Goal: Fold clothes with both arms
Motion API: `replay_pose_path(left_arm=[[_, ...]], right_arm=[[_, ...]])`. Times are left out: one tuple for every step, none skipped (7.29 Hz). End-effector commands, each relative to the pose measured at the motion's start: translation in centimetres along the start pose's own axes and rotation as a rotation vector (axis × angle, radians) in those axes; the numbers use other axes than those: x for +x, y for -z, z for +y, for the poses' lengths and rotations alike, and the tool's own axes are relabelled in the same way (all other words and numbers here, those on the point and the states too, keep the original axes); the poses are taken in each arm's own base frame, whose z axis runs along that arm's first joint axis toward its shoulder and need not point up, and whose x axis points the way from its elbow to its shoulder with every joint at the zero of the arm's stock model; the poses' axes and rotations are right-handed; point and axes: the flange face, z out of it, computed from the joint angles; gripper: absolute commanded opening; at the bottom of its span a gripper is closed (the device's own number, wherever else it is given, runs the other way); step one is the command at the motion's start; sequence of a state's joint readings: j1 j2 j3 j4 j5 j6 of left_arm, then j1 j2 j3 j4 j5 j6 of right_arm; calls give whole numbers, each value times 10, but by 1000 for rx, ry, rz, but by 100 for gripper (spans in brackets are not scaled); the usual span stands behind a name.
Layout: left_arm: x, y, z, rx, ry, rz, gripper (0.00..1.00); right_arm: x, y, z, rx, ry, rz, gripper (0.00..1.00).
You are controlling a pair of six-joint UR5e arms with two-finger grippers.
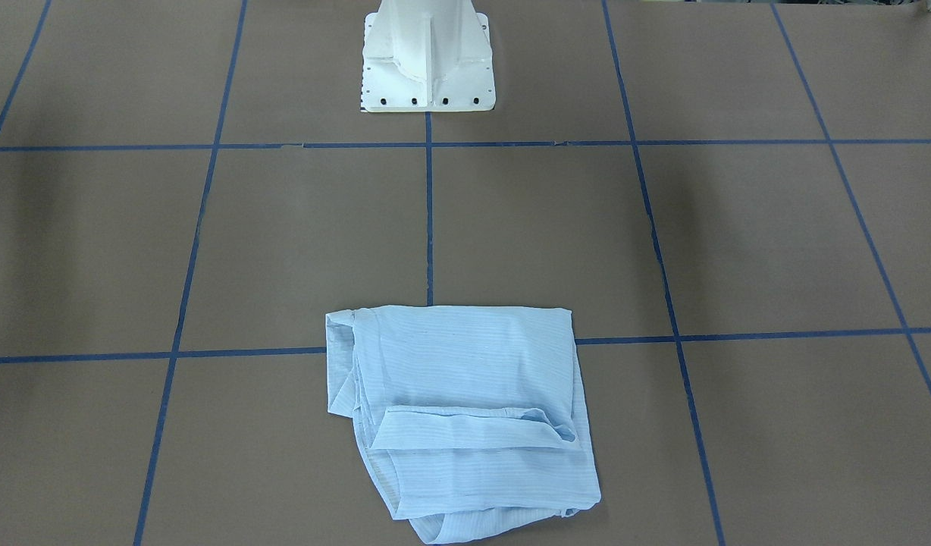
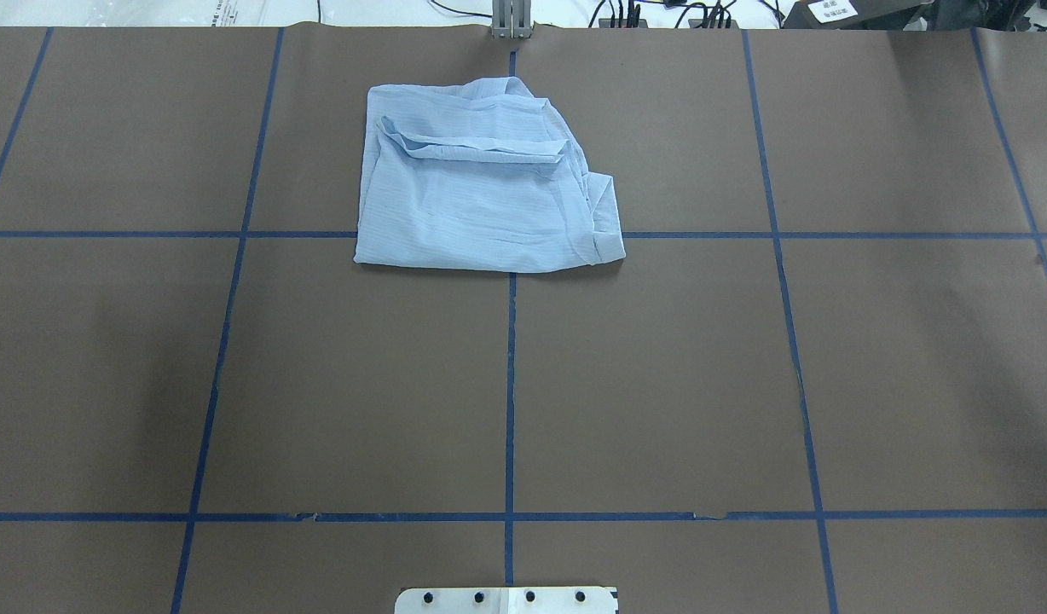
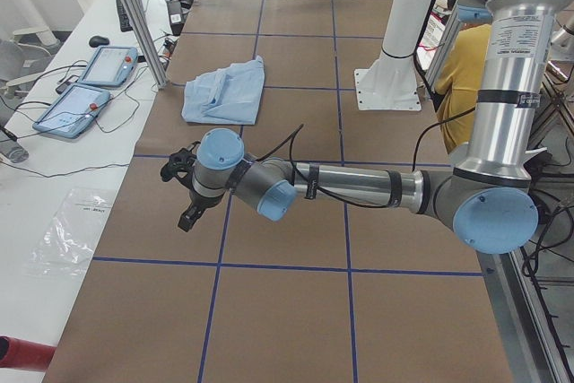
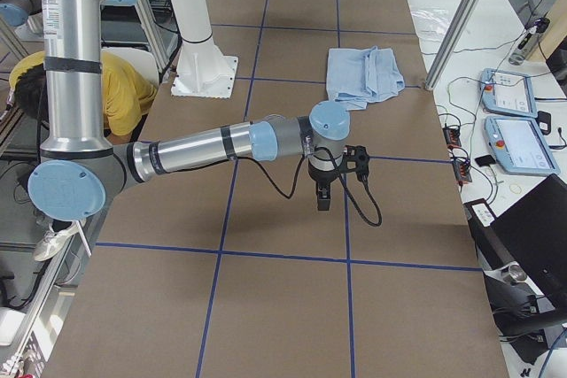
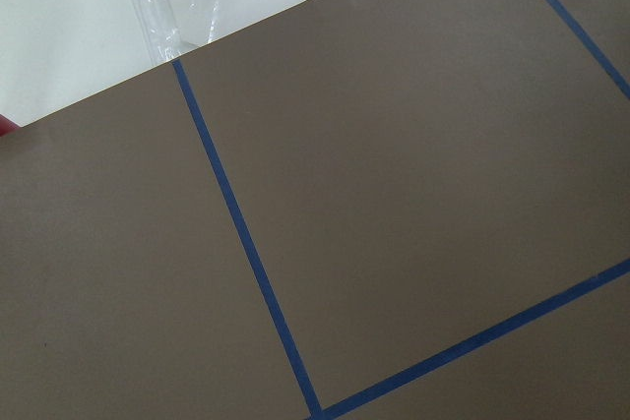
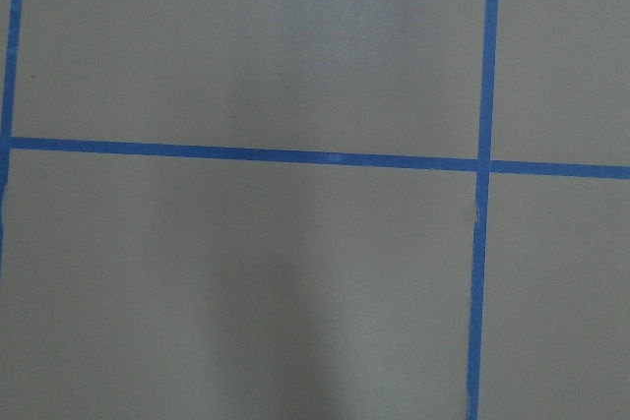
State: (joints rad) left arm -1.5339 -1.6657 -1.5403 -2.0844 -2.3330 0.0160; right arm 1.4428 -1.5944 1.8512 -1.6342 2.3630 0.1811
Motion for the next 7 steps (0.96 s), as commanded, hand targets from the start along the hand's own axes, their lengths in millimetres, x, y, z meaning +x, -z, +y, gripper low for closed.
replay_pose_path(left_arm=[[4, 0, -1, -1, 5, 14, 99], [4, -1, -4, 3, 0, 15, 99], [4, -2, -4, 2, 5, 16, 99], [8, 2, -3, 8, -3, 17, 99], [9, 2, -3, 10, -9, 17, 99], [8, 1, 3, 6, -3, 14, 99], [7, 0, 9, 0, 2, 15, 99]], right_arm=[[-5, -3, -2, 0, 7, 10, 100], [-6, -4, -2, 0, 12, 7, 100], [-6, -4, -2, 2, 15, 8, 100], [-10, -4, -3, 2, 20, 7, 100], [-20, 2, -16, 7, 26, -6, 100], [-16, -2, -13, -6, 23, -16, 100], [-18, -1, -17, -1, 31, -14, 100]])
